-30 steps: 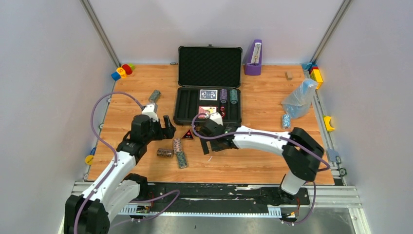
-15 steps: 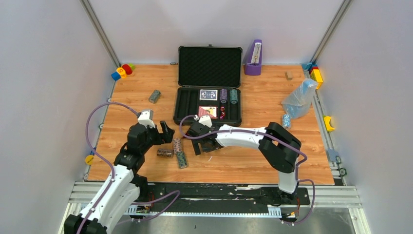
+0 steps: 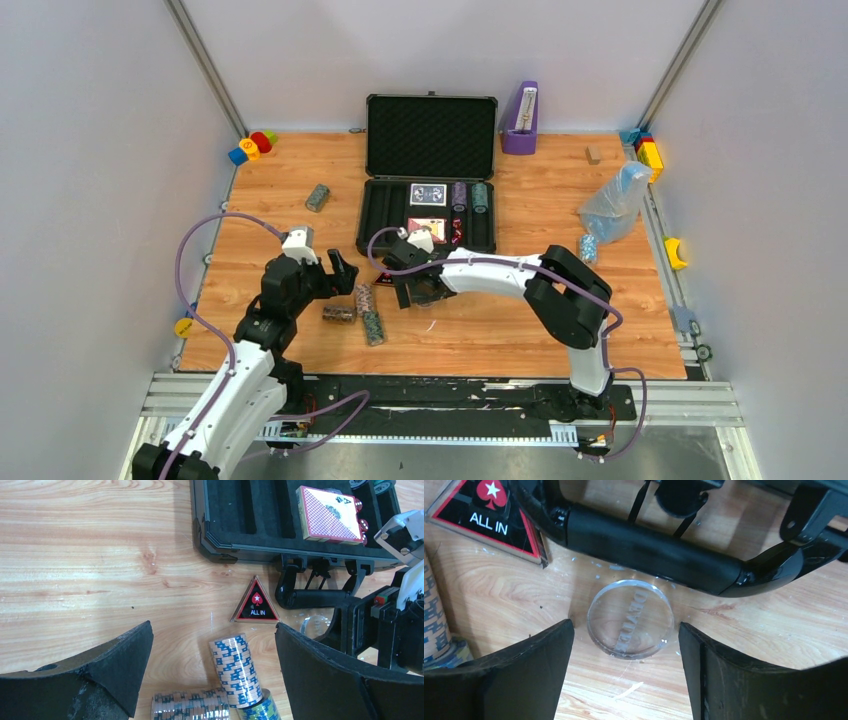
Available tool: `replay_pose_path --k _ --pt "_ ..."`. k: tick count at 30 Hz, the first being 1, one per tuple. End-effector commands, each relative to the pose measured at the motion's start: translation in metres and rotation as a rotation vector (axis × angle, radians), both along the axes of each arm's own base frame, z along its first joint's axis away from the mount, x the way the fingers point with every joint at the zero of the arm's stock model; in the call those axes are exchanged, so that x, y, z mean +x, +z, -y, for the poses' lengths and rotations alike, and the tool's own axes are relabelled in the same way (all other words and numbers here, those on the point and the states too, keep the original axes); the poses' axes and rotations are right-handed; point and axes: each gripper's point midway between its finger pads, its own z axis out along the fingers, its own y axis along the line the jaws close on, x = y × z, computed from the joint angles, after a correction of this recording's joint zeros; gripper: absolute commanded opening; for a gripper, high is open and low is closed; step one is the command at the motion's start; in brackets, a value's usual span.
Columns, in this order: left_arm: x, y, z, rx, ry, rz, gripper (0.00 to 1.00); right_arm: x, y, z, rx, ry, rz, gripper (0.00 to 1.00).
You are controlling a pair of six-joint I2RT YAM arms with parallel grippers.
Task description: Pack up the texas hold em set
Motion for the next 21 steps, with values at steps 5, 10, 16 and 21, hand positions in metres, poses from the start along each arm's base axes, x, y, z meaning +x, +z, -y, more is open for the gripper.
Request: replay_pose_path --k 5,10,16,21 --pt "0.005 0.012 0.002 -0.018 0.002 0.049 0.99 0.012 -0.015 0.002 0.013 -0.023 -0.021 0.74" --pt "0.004 0.012 0.002 -0.021 0.000 0.054 0.98 0.015 -0.011 0.001 0.041 -0.020 -0.027 0.63" --pt "0.003 0.019 0.006 -0.039 -0.018 0.065 0.99 0.018 0.021 0.003 0.083 -0.011 0.032 0.48" --pt "-0.002 0.051 0.022 -0.187 -0.038 0.055 0.99 0.017 0.051 0.008 0.143 -0.004 0.060 0.42"
